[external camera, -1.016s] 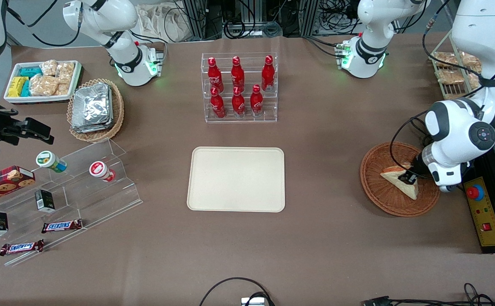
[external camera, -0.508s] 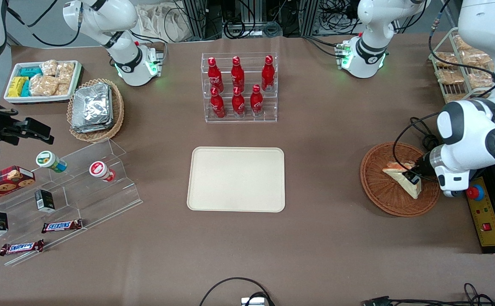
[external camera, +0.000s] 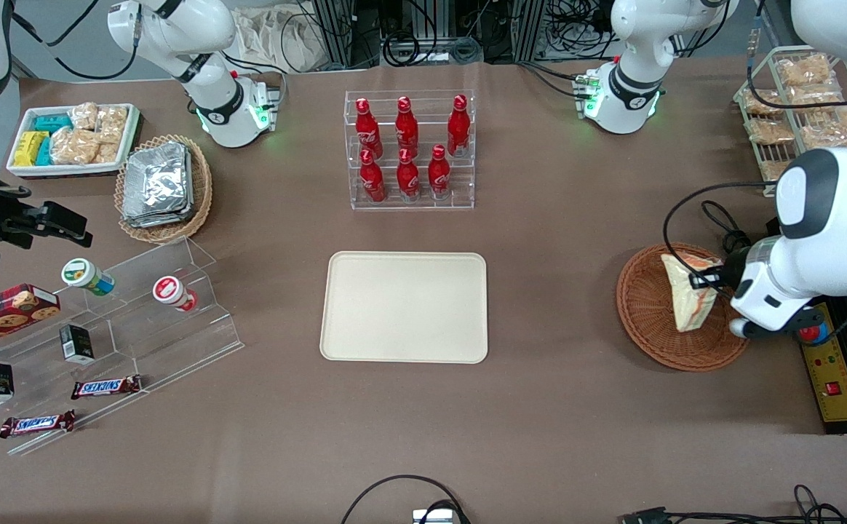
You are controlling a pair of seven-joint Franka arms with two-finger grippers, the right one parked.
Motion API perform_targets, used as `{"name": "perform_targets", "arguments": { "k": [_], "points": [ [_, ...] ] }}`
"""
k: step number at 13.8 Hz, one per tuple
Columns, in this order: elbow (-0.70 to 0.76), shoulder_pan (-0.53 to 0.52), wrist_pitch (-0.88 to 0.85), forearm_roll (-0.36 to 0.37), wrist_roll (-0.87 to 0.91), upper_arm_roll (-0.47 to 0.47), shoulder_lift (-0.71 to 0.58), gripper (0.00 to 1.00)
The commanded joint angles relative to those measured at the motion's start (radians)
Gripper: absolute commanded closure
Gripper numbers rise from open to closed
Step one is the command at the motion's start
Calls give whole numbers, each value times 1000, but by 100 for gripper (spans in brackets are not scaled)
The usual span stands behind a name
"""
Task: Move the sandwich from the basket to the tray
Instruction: 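Carry the sandwich with the left gripper over to the cream tray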
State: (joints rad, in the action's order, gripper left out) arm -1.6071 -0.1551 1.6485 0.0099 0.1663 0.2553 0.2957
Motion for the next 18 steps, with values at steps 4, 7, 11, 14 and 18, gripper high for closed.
{"name": "perform_targets", "arguments": {
  "k": [4, 7, 11, 14, 18],
  "points": [
    [197, 182, -113, 13, -36, -7, 23, 100],
    [197, 288, -113, 12, 227, -7, 23, 100],
    [202, 399, -49, 4, 438, -7, 121, 100],
    [200, 454, 74, 7, 473, -8, 222, 100],
    [200, 546, 241, 12, 544, -11, 327, 100]
  ]
}}
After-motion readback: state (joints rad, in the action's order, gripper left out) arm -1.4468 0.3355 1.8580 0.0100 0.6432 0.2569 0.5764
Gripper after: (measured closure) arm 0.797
